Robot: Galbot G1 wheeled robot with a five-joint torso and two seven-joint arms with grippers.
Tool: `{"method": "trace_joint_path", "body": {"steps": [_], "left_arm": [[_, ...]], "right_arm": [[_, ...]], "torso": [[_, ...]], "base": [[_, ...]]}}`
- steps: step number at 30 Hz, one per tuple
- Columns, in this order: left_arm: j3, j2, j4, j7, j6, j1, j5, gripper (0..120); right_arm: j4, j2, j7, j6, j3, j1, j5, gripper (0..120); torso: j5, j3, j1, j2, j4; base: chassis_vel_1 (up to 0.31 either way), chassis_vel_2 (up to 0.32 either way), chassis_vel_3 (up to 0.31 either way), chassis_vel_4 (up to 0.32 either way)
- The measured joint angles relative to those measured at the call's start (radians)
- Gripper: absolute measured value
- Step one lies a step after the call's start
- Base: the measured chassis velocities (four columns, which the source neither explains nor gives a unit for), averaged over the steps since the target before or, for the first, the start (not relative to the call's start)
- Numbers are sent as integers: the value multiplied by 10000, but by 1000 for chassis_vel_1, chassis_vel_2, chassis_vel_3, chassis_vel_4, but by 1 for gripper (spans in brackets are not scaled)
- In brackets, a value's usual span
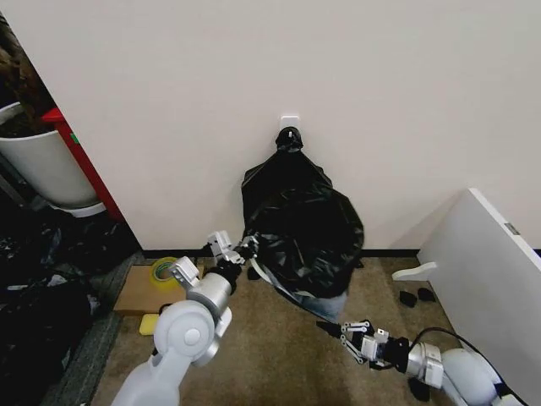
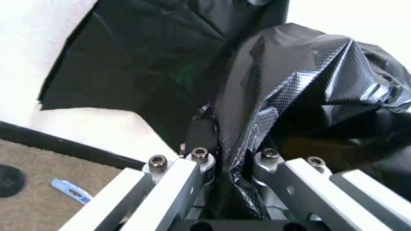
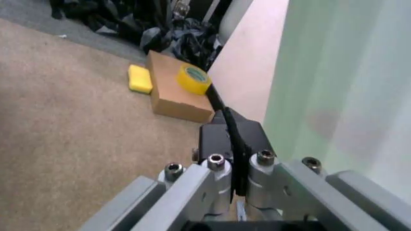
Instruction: Place the garbage bag over the trash bin.
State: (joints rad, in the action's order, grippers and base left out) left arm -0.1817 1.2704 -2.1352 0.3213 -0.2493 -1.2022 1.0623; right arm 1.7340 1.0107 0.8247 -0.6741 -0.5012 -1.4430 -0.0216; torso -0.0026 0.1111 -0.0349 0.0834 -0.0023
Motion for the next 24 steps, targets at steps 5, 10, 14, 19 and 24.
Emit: {"method": "trace_joint_path", "body": {"steps": [5,10,14,19,24], "left_arm": [[-35,-10,352,-94,214,168,-276,4],[-128,-34,844,-172,421,443,-507,4],[-172,5,1140,-215,553,535,-738,4],[-156,64,1254,-228,587,537,-856,4],[-102,77,1237,-228,588,491,-875,4]], "right_arm": [[311,-172,835,-512,-48,-340,-672,0],[1381,-306,1076,-954,-94,-933,-831,18],[2344,-304,797,-257,-51,-1174,-886,33],[2975,-285,-1314,21,395,-1209,-507,51],[3120,-170,-3474,203,674,-1237,797,58]], "torso": [[0,0,0,0,0],[0,0,0,0,0],[-1,0,0,0,0],[-1,0,0,0,1],[1,0,0,0,-1]], "base": [[0,0,0,0],[0,0,0,0],[0,0,0,0],[0,0,0,0],[0,0,0,0]]}}
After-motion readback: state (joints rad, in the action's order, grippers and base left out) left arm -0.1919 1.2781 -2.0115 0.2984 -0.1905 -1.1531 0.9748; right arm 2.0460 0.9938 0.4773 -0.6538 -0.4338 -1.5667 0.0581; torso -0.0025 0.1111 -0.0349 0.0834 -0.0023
